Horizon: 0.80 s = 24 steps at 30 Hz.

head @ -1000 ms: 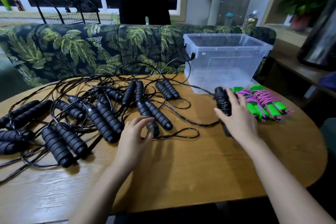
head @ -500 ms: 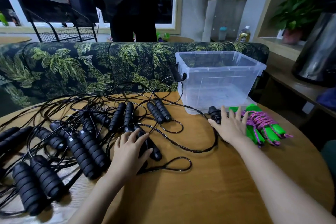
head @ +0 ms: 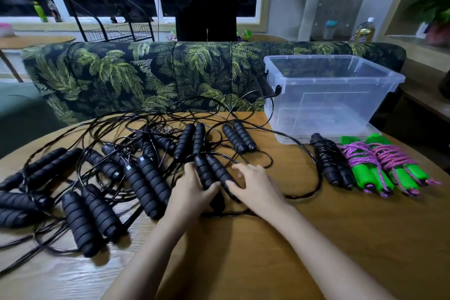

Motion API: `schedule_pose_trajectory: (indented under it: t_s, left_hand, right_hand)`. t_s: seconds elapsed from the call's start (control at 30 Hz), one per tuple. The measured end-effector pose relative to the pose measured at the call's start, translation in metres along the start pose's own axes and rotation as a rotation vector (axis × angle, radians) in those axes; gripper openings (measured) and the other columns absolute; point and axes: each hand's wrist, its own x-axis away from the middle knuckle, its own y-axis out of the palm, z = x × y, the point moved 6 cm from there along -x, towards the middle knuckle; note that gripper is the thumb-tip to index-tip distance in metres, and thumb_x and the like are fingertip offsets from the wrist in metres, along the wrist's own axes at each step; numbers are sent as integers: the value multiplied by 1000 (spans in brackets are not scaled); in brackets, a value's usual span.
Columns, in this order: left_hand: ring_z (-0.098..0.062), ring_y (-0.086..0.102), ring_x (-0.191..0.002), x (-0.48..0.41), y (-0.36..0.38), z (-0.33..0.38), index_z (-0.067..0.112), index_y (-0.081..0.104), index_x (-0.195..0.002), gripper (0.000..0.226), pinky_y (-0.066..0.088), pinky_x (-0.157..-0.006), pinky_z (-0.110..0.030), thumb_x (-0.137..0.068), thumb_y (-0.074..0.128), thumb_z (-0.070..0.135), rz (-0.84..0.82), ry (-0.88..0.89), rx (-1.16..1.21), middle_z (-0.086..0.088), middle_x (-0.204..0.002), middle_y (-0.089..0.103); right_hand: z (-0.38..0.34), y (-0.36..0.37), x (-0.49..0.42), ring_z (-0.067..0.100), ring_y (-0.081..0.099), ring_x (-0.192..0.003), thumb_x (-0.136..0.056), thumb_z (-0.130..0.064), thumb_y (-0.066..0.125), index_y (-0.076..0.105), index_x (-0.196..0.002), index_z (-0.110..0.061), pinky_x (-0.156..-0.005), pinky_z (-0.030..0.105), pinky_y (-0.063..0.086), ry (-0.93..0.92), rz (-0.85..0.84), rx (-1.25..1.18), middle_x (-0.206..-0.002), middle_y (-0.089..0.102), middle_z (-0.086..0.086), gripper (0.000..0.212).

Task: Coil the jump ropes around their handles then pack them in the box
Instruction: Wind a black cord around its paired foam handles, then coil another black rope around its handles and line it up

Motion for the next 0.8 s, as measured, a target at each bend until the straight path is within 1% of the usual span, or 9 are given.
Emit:
schedule_pose_trajectory:
  t_s: [0.13, 0.2, 0.33, 0.4, 0.47, 0.57, 0.63, 0.73, 0.8]
  left_hand:
    - [-6, 56, -78, -3, -4, -5, 11, 41, -132, 60, 45, -60, -14, -84, 74, 27, -29, -105, 187, 0, -98, 59]
    - [-14, 59, -84, -3, -4, -11, 5, 49, -130, 51, 47, -65, -23, -87, 70, 23, -85, -229, 438, -5, -100, 59]
    - [-26, 55, -75, 8, -8, -10, 1, 62, -86, 14, 45, -71, -36, -93, 58, 13, -187, -412, 1039, -14, -77, 54]
    - [-33, 57, -85, 15, -9, -7, -3, 62, -96, 16, 50, -84, -45, -94, 55, 11, -271, -417, 1107, -21, -87, 57]
    - [-32, 66, -82, 24, -10, -3, -5, 61, -106, 19, 58, -80, -46, -95, 55, 8, -364, -384, 1118, -22, -93, 66]
    - [-24, 65, -64, 37, -17, -8, -1, 60, -101, 10, 51, -52, -28, -92, 59, 3, -391, -342, 1021, -16, -80, 68]
    - [-32, 66, -76, 48, -21, -16, -2, 56, -106, 14, 51, -48, -25, -91, 58, -2, -418, -336, 998, -21, -92, 66]
    - [-46, 68, -97, 62, -17, -27, -5, 49, -116, 26, 60, -75, -49, -91, 56, -8, -483, -337, 1031, -30, -107, 65]
    - [-47, 68, -99, 70, -13, -34, -4, 47, -124, 37, 54, -88, -58, -89, 58, -9, -495, -349, 994, -30, -111, 65]
  right_hand:
    - [-6, 11, -6, 25, 57, -110, -89, -43, 63, 53, -130, -29, -81, 35, 50, 77, -44, 47, -116, 64, -1, 45]
    - [-1, 7, -6, 22, 63, -101, -86, -38, 68, 61, -124, -28, -81, 33, 52, 165, -14, -135, -110, 69, -2, 41]
    - [-7, 8, 12, 12, 66, -94, -88, -34, 70, 64, -116, -20, -69, 22, 47, 321, -50, -790, -105, 70, -2, 32]
    - [-20, 13, 28, 11, 68, -88, -90, -35, 69, 63, -112, -20, -62, 19, 46, 317, -51, -908, -101, 72, -1, 28]
    - [-35, 17, 45, 7, 68, -83, -92, -38, 66, 64, -110, -22, -61, 19, 46, 265, -67, -933, -96, 73, -6, 24]
    - [-46, 18, 59, -3, 59, -71, -94, -40, 62, 71, -101, -23, -62, 14, 41, 112, -52, -762, -83, 65, -12, 21]
    - [-38, 7, 63, 0, 58, -77, -93, -34, 64, 74, -90, -21, -69, 17, 40, 30, 136, -584, -88, 63, -9, 17]
    - [-19, -14, 66, 16, 51, -100, -92, -26, 67, 71, -101, -17, -87, 28, 41, -7, 433, -240, -107, 59, -2, 14]
    - [-5, -12, 60, 23, 43, -119, -94, -33, 62, 60, -126, -19, -99, 37, 40, 36, 356, 35, -128, 53, 0, 35]
